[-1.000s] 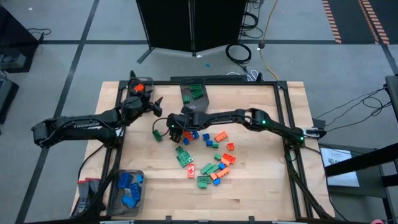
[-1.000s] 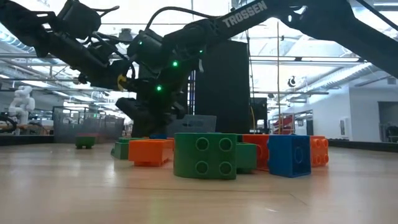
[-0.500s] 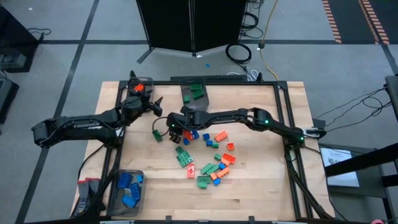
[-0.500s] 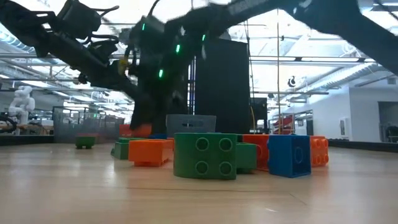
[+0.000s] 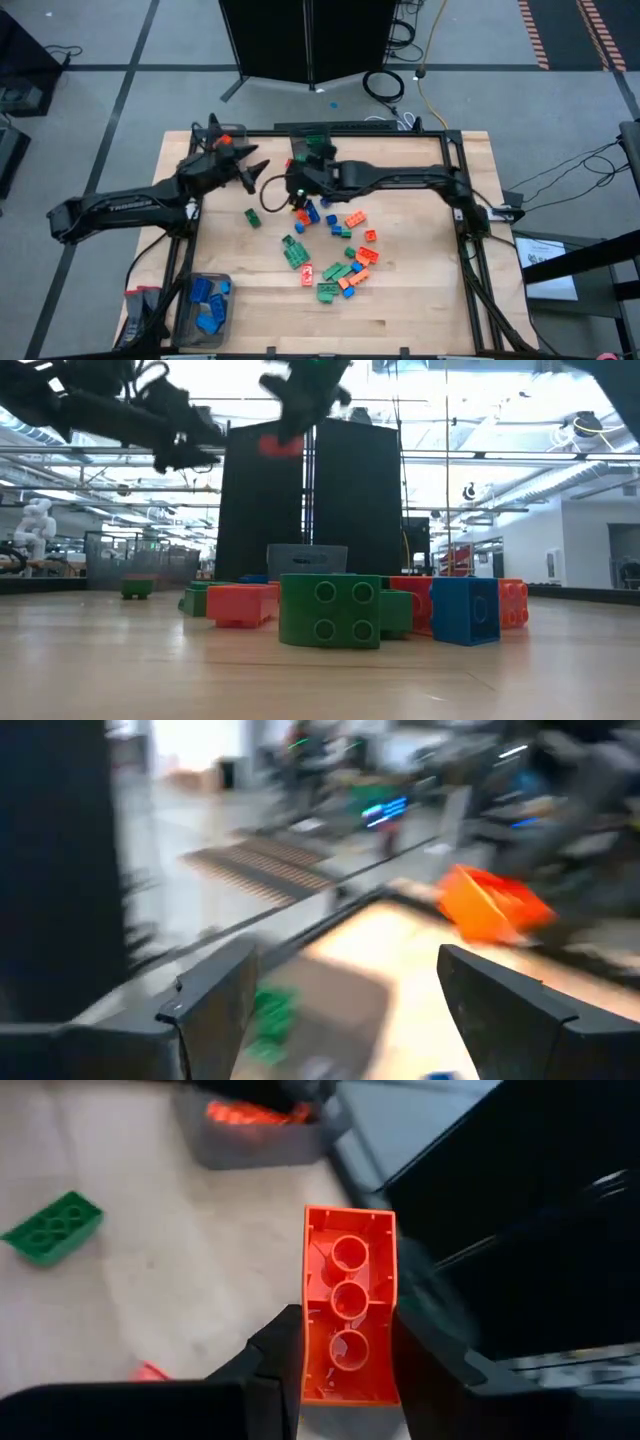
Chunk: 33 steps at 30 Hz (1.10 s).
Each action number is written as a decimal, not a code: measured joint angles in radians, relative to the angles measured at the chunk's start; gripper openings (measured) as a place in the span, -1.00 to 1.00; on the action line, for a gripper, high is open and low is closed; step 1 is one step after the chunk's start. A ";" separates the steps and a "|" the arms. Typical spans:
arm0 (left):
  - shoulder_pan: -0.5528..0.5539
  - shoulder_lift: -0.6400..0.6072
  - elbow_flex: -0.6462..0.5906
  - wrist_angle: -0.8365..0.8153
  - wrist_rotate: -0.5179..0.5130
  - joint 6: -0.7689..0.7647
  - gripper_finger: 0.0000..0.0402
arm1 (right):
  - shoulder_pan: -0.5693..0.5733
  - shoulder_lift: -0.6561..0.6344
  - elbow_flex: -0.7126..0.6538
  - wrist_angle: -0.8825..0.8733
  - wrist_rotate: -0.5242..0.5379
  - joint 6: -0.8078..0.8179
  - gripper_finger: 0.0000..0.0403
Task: Sort blocks
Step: Put the orange game piece into the top left black transparent bin
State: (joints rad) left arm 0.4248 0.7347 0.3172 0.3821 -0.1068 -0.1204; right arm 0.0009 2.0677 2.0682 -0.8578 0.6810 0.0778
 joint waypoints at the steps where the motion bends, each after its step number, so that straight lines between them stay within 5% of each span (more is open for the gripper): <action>1: 0.000 -0.006 0.000 0.036 0.051 0.006 0.54 | 0.011 -0.024 0.000 -0.002 0.025 -0.017 -0.46; 8: -0.004 -0.023 0.000 0.323 0.461 0.052 0.54 | 0.077 -0.159 0.001 0.038 0.049 -0.109 -0.46; 11: -0.019 -0.023 0.000 0.437 0.559 0.051 0.54 | 0.103 -0.163 0.001 0.098 -0.011 -0.196 -0.46; 17: -0.065 -0.022 0.000 0.480 0.593 0.093 0.54 | 0.119 -0.163 0.001 0.277 -0.261 -0.381 -0.46; 33: -0.154 0.002 0.000 0.555 0.544 0.189 0.54 | 0.100 -0.121 -0.001 0.459 -0.398 -0.483 -0.46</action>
State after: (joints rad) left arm 0.2713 0.7363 0.3168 0.9368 0.4368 0.0689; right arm 0.1013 1.9471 2.0670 -0.3989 0.2831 -0.4053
